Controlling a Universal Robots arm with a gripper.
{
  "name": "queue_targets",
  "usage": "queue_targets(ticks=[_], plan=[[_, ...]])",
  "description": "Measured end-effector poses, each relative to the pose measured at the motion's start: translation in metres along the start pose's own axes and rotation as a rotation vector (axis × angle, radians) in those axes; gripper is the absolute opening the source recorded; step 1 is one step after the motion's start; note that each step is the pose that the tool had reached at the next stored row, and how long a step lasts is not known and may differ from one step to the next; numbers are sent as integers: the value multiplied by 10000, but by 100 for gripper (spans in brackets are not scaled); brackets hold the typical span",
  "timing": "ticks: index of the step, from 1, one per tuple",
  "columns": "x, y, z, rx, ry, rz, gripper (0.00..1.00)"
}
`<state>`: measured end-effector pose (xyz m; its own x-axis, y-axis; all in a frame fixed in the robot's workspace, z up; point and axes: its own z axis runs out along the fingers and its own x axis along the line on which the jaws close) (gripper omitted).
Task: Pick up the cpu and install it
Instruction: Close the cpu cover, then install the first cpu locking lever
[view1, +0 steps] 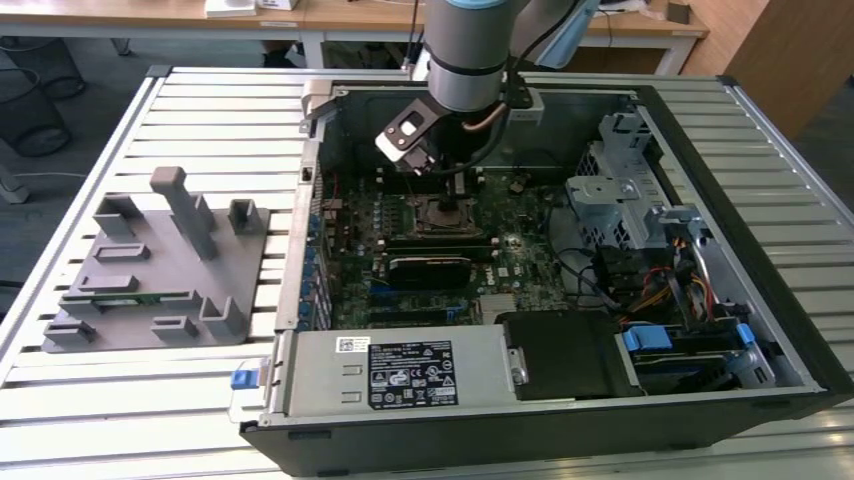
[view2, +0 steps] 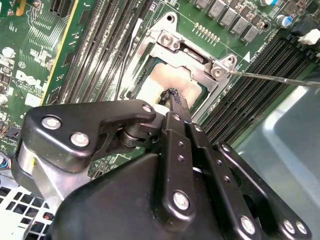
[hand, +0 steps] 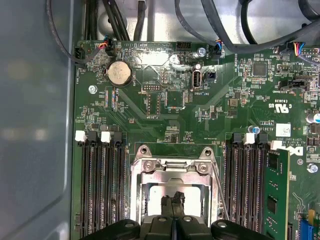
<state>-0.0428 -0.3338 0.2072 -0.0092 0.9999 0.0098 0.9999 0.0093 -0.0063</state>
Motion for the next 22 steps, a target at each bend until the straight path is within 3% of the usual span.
queue_targets(ticks=[12, 22], plan=[[0, 4, -21, 1, 0, -3, 11], [1, 3, -148, 0, 1, -2, 11]])
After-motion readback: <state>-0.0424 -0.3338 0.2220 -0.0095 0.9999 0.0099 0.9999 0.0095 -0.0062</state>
